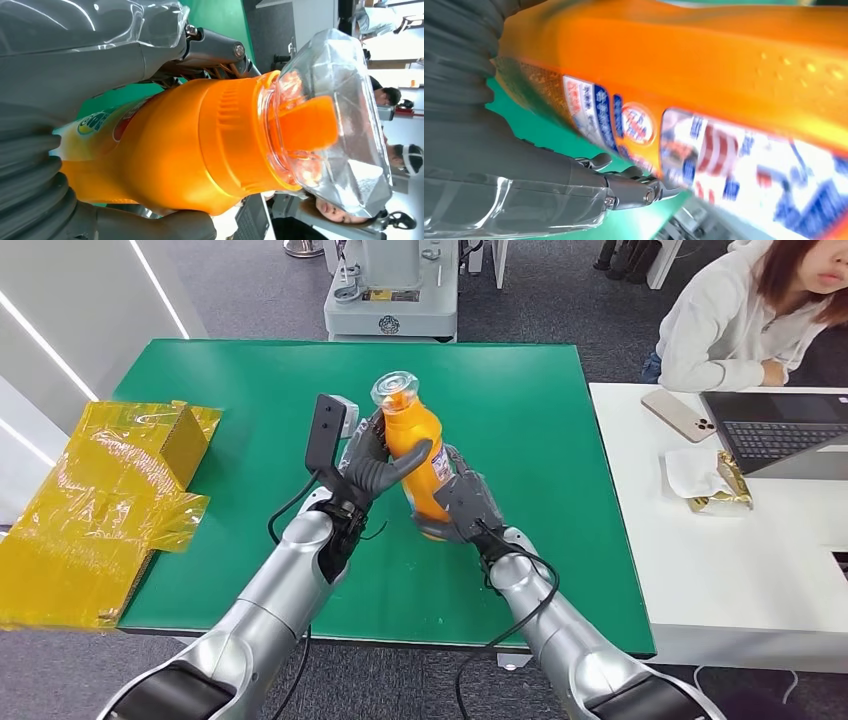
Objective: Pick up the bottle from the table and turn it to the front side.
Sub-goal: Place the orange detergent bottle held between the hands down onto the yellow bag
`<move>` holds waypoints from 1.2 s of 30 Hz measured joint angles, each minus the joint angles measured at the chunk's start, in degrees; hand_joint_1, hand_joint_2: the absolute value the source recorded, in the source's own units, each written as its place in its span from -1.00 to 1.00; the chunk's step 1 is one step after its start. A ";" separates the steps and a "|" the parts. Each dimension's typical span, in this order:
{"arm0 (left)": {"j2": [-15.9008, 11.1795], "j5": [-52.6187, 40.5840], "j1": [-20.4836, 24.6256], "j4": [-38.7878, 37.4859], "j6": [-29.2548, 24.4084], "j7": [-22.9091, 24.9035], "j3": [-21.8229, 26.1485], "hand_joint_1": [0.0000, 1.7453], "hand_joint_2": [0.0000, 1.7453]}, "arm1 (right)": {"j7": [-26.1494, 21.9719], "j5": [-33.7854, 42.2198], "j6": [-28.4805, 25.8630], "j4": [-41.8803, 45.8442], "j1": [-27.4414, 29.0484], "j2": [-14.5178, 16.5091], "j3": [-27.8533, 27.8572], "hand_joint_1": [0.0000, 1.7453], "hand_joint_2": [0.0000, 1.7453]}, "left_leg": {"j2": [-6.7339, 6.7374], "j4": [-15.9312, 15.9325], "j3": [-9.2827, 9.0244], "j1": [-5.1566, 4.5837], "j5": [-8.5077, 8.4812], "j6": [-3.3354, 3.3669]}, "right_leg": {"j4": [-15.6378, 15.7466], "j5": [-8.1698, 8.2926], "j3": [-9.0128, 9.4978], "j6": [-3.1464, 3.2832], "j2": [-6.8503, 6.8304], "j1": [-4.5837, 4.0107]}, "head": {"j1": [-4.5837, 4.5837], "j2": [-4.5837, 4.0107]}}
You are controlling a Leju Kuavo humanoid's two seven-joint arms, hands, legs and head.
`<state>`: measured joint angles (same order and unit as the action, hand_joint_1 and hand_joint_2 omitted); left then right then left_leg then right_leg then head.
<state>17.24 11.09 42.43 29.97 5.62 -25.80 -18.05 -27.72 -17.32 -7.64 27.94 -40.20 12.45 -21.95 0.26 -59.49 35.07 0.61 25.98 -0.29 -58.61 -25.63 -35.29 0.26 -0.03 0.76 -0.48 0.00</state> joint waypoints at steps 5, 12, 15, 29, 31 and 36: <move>-1.16 1.74 -0.30 0.08 2.03 -0.06 0.00 0.78 1.00 | -1.41 1.30 -0.24 4.34 3.08 -0.76 0.39 -1.00 1.00 | -0.01 0.00 0.01 0.00 0.00 0.00 | 0.00 0.00 0.00 0.00 -0.01 0.00 | 0.00 0.00; -1.84 2.09 -0.75 0.08 2.65 -0.13 0.00 0.82 1.00 | -1.95 2.45 -0.78 7.34 5.22 -1.38 0.40 -1.00 1.00 | -0.02 0.00 0.02 0.00 0.00 0.00 | 0.00 0.00 0.00 0.00 -0.02 0.00 | 0.00 0.00; -2.18 1.27 -0.82 0.04 0.98 -0.19 0.00 0.84 1.00 | -2.85 3.17 -1.33 8.30 5.82 -1.62 0.40 -1.00 1.00 | -0.02 0.00 0.02 0.00 0.00 0.00 | 0.00 0.00 0.00 0.00 -0.02 0.00 | 0.00 0.00; -8.73 -8.51 -1.97 -1.21 -14.29 -5.21 1.50 0.82 1.00 | -4.89 7.23 -4.64 29.38 16.00 -4.09 -2.59 -1.00 1.00 | -0.04 0.07 0.03 0.01 0.02 -0.02 | 0.00 -0.05 -0.03 0.01 -0.04 -0.01 | 0.01 0.00; -9.56 -9.49 -2.21 -1.21 -15.11 -5.29 1.61 0.79 1.00 | -4.55 7.22 -4.80 32.50 17.34 -4.62 -3.33 -1.00 1.00 | -0.08 0.08 0.05 0.01 0.01 -0.02 | 0.00 -0.06 -0.03 0.01 -0.09 -0.01 | 0.00 0.00; -11.02 -13.92 -2.43 -0.84 -19.42 -6.32 1.64 0.86 1.00 | -4.71 6.36 -5.16 38.24 20.10 -5.74 -5.17 -1.00 1.00 | -0.06 0.06 0.07 0.00 0.01 -0.02 | 0.00 -0.04 -0.03 0.01 -0.07 0.00 | -0.01 0.00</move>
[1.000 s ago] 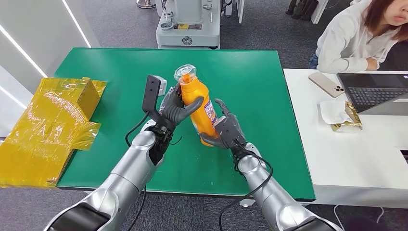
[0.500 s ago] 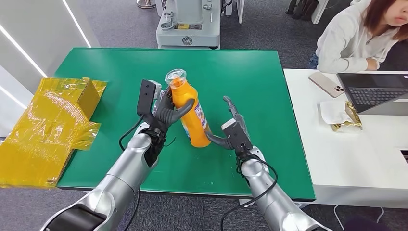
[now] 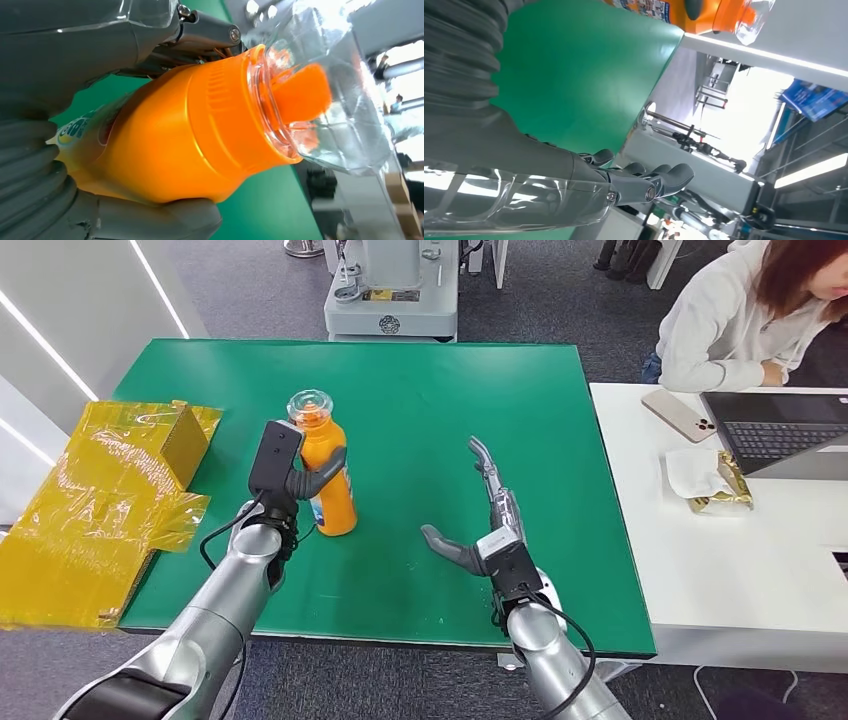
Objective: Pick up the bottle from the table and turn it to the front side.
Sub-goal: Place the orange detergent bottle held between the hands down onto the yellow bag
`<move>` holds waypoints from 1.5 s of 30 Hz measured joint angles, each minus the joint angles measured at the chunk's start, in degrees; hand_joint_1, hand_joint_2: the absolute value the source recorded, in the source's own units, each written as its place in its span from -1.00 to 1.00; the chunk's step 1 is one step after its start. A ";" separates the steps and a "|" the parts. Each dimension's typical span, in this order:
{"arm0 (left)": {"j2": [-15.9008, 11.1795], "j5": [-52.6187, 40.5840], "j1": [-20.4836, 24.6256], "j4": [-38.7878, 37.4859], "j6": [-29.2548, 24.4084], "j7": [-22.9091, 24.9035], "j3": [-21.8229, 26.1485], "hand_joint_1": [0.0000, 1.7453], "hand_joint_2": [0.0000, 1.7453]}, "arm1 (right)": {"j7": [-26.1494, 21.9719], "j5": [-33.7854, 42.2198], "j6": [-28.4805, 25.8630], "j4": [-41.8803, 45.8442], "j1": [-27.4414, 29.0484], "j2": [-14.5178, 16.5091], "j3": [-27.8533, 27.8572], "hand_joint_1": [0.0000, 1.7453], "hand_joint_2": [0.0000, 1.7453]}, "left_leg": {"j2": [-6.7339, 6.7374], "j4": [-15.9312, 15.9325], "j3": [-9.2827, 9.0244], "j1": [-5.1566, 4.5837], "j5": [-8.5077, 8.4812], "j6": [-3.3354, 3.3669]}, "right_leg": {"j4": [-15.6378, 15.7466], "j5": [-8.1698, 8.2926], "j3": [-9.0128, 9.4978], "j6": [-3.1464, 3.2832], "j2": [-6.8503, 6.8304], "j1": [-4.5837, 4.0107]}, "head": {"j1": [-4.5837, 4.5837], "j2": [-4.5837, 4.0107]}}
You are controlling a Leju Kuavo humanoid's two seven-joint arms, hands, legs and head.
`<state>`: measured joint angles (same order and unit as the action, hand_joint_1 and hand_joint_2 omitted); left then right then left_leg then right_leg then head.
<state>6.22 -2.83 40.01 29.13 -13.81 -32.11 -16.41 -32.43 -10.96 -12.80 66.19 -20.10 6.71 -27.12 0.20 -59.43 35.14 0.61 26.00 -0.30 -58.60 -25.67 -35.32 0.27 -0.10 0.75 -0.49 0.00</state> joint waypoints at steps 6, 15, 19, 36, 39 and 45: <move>-2.33 -8.89 -0.23 3.39 -5.81 -1.01 0.03 0.88 1.00 | 0.32 -1.14 -0.27 5.73 3.24 -1.07 -2.21 -1.00 1.00 | -0.01 0.00 0.00 0.00 0.00 0.00 | 0.00 0.00 0.00 0.00 -0.01 0.00 | 0.01 0.00; -3.43 -10.15 -0.46 5.84 -6.16 -0.96 0.09 0.91 1.00 | 0.38 -1.15 -0.27 8.49 4.25 -1.85 -3.43 -1.00 1.00 | -0.01 0.00 0.00 0.00 0.00 0.00 | 0.00 0.00 0.00 0.00 -0.01 0.00 | 0.01 0.00; -3.81 -11.68 -0.58 6.46 -8.62 -2.00 0.11 1.00 1.00 | 0.25 -1.03 -0.75 8.85 4.42 -2.07 -3.68 -1.00 1.00 | 0.00 -0.02 0.00 0.01 -0.01 0.00 | 0.00 0.00 -0.01 0.00 0.00 -0.01 | 0.01 0.00; -13.99 -35.69 6.26 15.31 -21.27 1.38 -0.66 1.00 1.00 | -0.16 0.25 -4.02 13.72 9.04 -4.76 -3.91 -1.00 1.00 | 0.01 -0.01 0.01 0.02 -0.02 -0.02 | -0.01 0.01 -0.03 0.03 0.00 -0.02 | -0.01 0.00; -15.62 -50.49 6.38 15.33 -24.90 6.21 -1.90 1.00 1.00 | -0.52 0.67 -5.48 14.67 10.47 -5.35 -3.91 -1.00 1.00 | 0.02 -0.01 0.01 0.02 -0.01 -0.02 | -0.01 0.00 -0.04 0.03 0.01 -0.02 | -0.01 0.00; -17.95 -60.49 6.21 15.39 -25.70 7.89 -2.56 1.00 1.00 | -2.03 1.03 -7.13 16.21 13.72 -6.77 -3.87 -1.00 1.00 | 0.02 0.01 0.02 0.03 0.00 -0.02 | 0.00 -0.01 -0.05 0.03 0.02 -0.03 | 0.00 0.00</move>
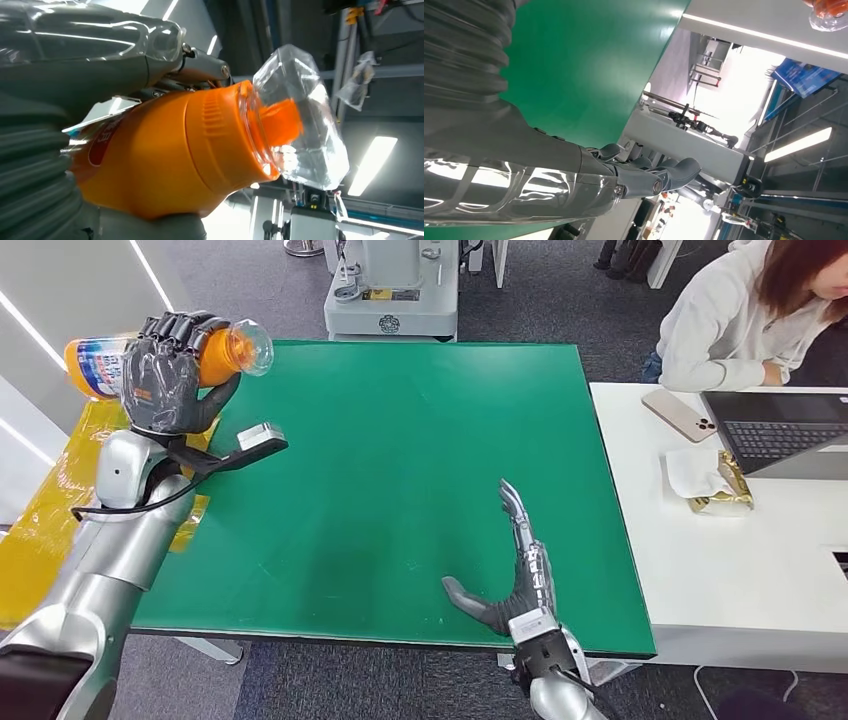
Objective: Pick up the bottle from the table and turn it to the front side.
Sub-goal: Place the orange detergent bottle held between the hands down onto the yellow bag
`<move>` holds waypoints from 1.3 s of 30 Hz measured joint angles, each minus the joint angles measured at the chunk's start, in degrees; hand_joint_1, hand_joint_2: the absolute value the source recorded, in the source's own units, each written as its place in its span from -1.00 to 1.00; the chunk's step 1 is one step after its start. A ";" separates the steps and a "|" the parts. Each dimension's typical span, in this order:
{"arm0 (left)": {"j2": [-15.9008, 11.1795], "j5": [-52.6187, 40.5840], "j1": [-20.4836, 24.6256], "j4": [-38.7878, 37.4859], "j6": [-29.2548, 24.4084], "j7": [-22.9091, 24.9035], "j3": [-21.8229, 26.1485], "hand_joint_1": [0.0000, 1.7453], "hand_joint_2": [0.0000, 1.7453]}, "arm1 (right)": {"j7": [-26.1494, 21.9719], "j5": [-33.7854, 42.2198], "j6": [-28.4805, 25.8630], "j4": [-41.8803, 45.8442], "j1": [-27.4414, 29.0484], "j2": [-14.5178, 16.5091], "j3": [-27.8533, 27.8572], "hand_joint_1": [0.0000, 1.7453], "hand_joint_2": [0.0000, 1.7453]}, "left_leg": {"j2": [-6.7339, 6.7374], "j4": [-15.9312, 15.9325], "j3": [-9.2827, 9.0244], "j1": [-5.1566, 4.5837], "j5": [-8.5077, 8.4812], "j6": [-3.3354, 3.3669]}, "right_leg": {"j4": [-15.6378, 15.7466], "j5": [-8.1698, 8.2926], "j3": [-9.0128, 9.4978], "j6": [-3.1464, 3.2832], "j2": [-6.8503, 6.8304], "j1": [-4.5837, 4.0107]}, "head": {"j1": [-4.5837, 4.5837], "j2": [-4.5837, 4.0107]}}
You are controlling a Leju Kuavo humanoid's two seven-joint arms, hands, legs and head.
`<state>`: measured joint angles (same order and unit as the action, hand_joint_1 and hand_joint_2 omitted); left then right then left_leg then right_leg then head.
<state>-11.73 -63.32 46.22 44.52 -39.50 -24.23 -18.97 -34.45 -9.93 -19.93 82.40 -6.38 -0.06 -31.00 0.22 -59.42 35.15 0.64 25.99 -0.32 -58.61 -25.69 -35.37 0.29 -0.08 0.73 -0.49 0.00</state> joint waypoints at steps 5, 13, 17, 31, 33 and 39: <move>-1.45 -10.13 -0.03 -0.26 -0.02 3.85 -1.46 1.00 1.00 | -0.31 0.27 -0.45 0.82 1.22 -0.66 0.13 -1.00 1.00 | 0.00 0.00 -0.01 0.00 -0.01 0.00 | 0.00 0.00 0.01 0.00 0.00 0.00 | -0.01 0.00; -3.40 -17.96 -0.18 -4.52 -0.02 9.56 -4.91 1.00 1.00 | -0.42 0.39 -1.40 3.15 2.86 -1.84 0.72 -1.00 1.00 | -0.01 0.00 -0.01 0.00 -0.01 0.00 | 0.00 0.01 0.01 0.00 0.00 0.00 | -0.01 0.00; -3.55 -20.19 -0.10 -7.22 0.16 10.98 -6.40 1.00 1.00 | -0.31 0.87 -1.82 4.37 3.80 -2.11 1.42 -1.00 1.00 | 0.00 0.00 0.00 -0.01 0.00 0.00 | 0.01 0.00 0.00 0.00 0.00 0.00 | -0.01 0.00; -4.87 -16.90 -2.86 -14.66 1.61 11.12 -8.27 1.00 1.00 | 0.45 -0.05 -1.05 7.70 8.20 -2.17 4.15 -1.00 1.00 | 0.00 0.01 0.01 0.00 0.00 0.00 | 0.01 0.00 0.00 0.00 0.00 0.00 | -0.01 0.00; -4.97 -16.59 -3.29 -15.02 1.98 11.12 -8.27 1.00 1.00 | 0.45 -0.04 -1.02 7.90 8.39 -2.17 4.35 -1.00 1.00 | 0.00 0.01 0.01 0.00 0.00 0.00 | 0.01 0.00 0.01 0.00 0.00 0.00 | -0.01 0.00; -6.13 -15.66 -5.97 -16.26 3.95 10.92 -8.27 1.00 1.00 | 0.38 0.30 0.14 8.35 9.15 -2.17 5.23 -1.00 1.00 | 0.05 0.02 0.01 -0.01 0.01 0.00 | 0.02 -0.01 0.00 0.00 0.03 0.01 | -0.01 0.00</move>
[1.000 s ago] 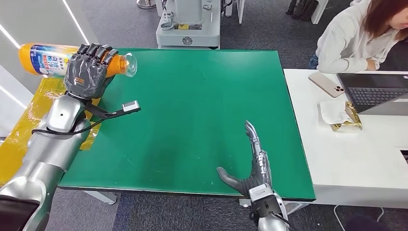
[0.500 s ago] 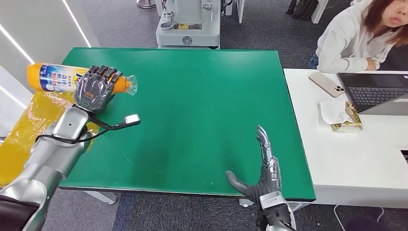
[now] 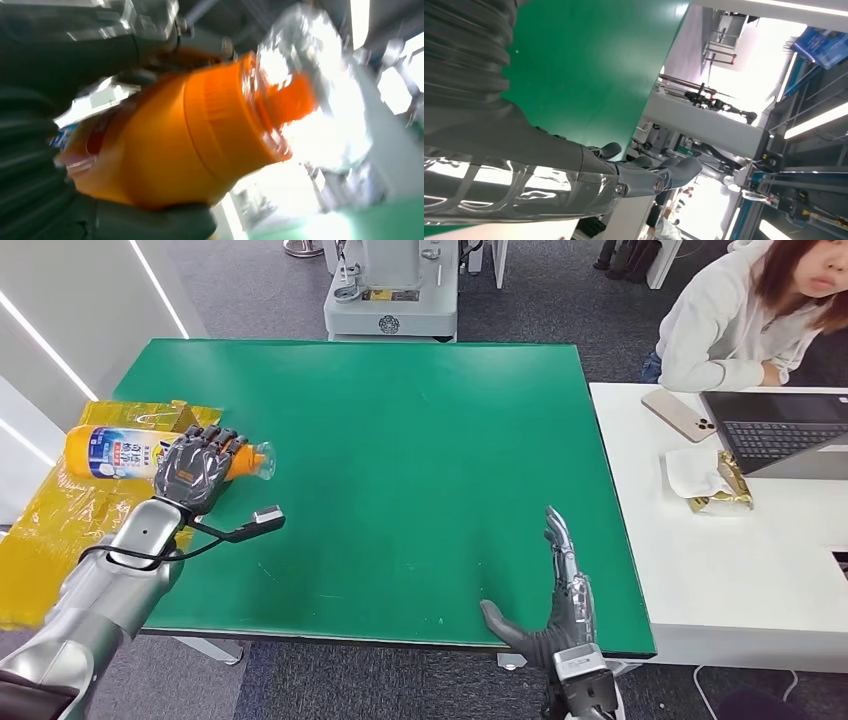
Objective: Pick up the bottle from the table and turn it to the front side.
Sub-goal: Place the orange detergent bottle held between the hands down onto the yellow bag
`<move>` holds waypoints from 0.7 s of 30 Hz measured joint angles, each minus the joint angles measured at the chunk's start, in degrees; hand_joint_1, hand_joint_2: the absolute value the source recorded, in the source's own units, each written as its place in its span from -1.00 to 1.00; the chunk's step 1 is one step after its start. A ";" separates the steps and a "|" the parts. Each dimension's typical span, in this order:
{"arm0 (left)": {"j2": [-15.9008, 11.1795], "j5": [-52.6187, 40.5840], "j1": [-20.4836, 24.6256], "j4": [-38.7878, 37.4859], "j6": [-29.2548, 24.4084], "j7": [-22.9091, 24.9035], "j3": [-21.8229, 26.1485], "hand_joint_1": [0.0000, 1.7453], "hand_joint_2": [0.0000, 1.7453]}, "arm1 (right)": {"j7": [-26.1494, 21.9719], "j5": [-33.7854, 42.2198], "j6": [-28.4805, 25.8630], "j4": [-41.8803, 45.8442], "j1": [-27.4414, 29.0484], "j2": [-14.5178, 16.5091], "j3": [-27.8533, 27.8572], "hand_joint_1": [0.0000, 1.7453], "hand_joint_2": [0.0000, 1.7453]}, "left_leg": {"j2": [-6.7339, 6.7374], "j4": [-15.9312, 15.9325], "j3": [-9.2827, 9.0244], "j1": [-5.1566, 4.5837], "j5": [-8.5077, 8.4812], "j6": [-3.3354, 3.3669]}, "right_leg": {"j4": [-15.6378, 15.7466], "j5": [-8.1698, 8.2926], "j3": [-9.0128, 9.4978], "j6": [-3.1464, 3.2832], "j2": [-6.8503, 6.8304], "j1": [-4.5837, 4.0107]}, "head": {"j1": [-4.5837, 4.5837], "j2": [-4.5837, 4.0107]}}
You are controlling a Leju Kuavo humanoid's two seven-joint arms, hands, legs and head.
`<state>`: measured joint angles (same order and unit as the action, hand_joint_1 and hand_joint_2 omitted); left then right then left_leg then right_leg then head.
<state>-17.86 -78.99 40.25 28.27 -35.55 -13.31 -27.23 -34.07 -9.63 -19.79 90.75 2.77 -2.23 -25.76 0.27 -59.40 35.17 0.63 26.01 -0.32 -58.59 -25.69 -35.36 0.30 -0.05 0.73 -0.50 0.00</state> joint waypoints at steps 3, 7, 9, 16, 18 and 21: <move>-0.62 0.15 -1.58 -1.09 1.11 -0.09 0.00 1.00 1.00 | 0.44 0.59 0.97 0.03 -0.03 0.00 0.52 -1.00 1.00 | -0.01 0.00 0.00 0.01 0.01 -0.01 | 0.00 -0.01 -0.01 0.00 0.00 0.00 | 0.01 0.00; -1.07 0.11 -3.01 -2.45 1.60 -0.09 0.00 1.00 1.00 | 0.75 0.74 1.63 0.02 -0.05 0.01 0.92 -1.00 1.00 | -0.02 0.00 0.00 0.01 0.01 -0.02 | 0.00 -0.01 -0.01 0.00 -0.02 -0.01 | -0.01 0.00; -1.17 0.09 -3.31 -2.84 1.75 -0.09 0.00 1.00 1.00 | 0.76 0.74 1.68 0.02 -0.05 0.02 1.02 -1.00 1.00 | -0.03 0.00 0.00 0.01 0.01 -0.02 | 0.00 -0.01 0.00 0.00 -0.02 0.00 | -0.01 0.00; -1.48 -1.32 -3.97 -3.90 6.53 -0.34 -0.16 1.00 1.00 | 0.51 0.55 2.62 0.04 0.42 0.02 1.10 -1.00 1.00 | -0.01 0.00 0.00 0.00 0.01 -0.02 | 0.00 -0.01 0.00 0.00 -0.01 0.00 | 0.00 0.00; -1.67 -1.40 -4.48 -4.54 7.42 -0.52 -0.33 1.00 1.00 | 0.39 0.45 3.01 0.04 0.80 0.03 1.14 -1.00 1.00 | -0.01 0.00 0.01 0.00 0.01 -0.02 | 0.00 -0.01 -0.01 0.00 -0.01 0.00 | 0.00 0.00; -2.00 -1.64 -4.91 -5.56 7.68 -0.60 -0.64 1.00 1.00 | 0.27 0.00 3.67 0.03 0.90 0.07 1.19 -1.00 1.00 | -0.02 0.01 0.01 0.01 0.01 -0.02 | 0.00 -0.02 -0.02 0.00 -0.01 0.00 | 0.00 0.00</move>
<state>-19.86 -80.62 35.34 22.70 -27.87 -13.91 -27.87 -33.80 -9.63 -16.13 90.78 3.67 -2.16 -24.58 0.25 -59.39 35.18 0.64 26.02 -0.34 -58.59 -25.71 -35.38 0.30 -0.07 0.73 -0.50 0.00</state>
